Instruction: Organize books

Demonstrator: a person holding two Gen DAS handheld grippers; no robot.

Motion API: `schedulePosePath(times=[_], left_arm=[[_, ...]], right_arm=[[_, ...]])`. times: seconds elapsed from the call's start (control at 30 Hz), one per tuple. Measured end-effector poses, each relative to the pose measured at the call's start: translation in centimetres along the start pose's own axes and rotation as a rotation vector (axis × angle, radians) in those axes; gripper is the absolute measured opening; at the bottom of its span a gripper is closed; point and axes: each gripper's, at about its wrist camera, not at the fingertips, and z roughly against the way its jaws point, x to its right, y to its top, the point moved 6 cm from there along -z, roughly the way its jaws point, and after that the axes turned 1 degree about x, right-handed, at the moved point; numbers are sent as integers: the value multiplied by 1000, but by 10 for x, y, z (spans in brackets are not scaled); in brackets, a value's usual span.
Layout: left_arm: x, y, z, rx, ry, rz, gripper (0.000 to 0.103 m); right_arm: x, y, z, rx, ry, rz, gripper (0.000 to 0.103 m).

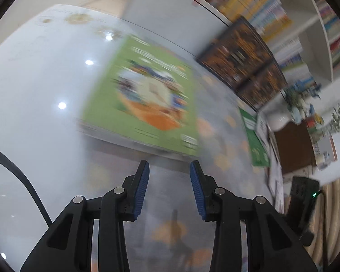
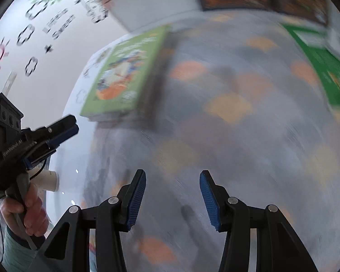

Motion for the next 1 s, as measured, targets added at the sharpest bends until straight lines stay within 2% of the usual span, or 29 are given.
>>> schedulePosePath(times=[0.17, 0.33, 0.43, 0.57, 0.7, 0.87, 1.0], left_arm=[[76, -28, -32, -79, -63, -79, 39], [163, -75, -75, -197, -129, -194, 39], [212, -107, -101, -273, -173, -248, 39], [267, -154, -131, -373, -246, -260, 39], [311, -192, -159, -454, -307, -244, 39], [360, -223, -187, -503, -331, -289, 39], [380, -234, -204, -494, -310, -316, 39]], right_arm=[[69, -34, 44, 33, -17, -135, 48], [150, -60, 113, 144, -97, -275, 48], [210, -73, 162, 240, -168, -374, 48], [286, -91, 213, 337, -240, -498, 48], [358, -113, 250, 420, -245, -647, 48], [413, -119, 275, 456, -292, -675, 48], [436, -107, 273, 438, -309, -633, 40]])
